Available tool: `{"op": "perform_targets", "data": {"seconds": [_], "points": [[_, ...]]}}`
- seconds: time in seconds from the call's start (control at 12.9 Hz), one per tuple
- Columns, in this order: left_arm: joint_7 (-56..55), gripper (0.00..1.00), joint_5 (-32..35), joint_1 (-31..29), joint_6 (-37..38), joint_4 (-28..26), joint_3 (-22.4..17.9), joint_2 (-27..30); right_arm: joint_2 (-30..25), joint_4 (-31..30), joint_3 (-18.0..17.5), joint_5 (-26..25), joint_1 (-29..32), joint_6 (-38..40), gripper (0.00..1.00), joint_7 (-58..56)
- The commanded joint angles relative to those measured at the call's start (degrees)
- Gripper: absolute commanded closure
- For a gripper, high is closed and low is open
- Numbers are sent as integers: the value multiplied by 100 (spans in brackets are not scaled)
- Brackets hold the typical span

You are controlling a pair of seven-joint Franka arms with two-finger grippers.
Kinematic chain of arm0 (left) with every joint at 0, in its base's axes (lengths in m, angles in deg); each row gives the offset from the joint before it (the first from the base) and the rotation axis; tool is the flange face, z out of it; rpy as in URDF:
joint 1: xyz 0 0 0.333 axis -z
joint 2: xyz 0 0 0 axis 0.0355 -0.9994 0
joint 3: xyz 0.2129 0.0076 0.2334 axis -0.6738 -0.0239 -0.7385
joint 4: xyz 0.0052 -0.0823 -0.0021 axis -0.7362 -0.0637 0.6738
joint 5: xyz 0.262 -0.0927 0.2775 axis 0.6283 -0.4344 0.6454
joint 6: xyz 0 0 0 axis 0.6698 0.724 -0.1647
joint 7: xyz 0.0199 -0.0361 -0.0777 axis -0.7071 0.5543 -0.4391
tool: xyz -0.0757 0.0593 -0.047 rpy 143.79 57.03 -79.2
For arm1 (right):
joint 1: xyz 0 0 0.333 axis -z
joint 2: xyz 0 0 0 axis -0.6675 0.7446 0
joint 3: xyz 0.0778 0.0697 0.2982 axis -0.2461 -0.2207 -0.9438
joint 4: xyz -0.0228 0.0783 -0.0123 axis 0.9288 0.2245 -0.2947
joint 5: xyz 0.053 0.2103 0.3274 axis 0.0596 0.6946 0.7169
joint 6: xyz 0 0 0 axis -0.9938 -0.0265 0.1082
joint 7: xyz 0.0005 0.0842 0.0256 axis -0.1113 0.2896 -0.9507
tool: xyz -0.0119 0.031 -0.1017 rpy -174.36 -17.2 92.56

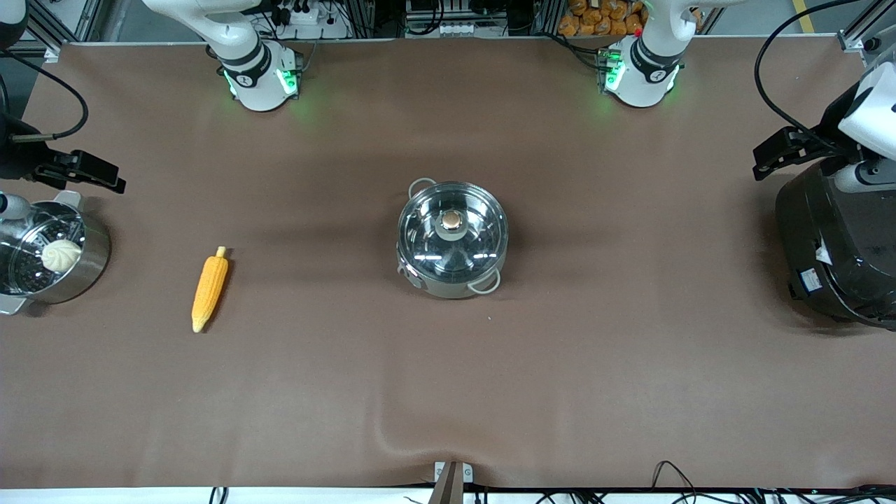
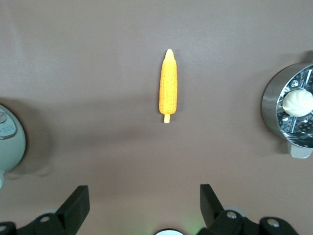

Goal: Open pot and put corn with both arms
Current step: 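Reach the left gripper to the glass lid knob on the pot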

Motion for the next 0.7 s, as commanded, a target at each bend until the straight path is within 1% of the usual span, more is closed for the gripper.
{"op": "perform_targets", "data": {"seconds": [0.0, 0.23, 0.39, 0.46, 0.54, 0.62], "points": [[205, 0, 25, -50, 258, 40, 27, 73, -48, -26, -85, -217, 71, -24, 0, -26], [213, 0, 8, -50, 269, 66, 27, 30, -48, -26, -85, -226, 80, -33, 0, -35], [65, 0, -350, 55, 164, 67, 53, -32, -56, -26, -85, -235, 80, -59, 0, -35], [-127, 0, -466, 134, 111, 66, 123, -163, -82, -35, -85, -235, 80, -68, 0, -35], [-660, 0, -475, 352, -142, 93, 332, -294, -74, -43, -85, -235, 71, -68, 0, -27], [-1257, 0, -484, 511, -510, 93, 456, -444, -57, -44, -85, -235, 80, -68, 0, -27]]}}
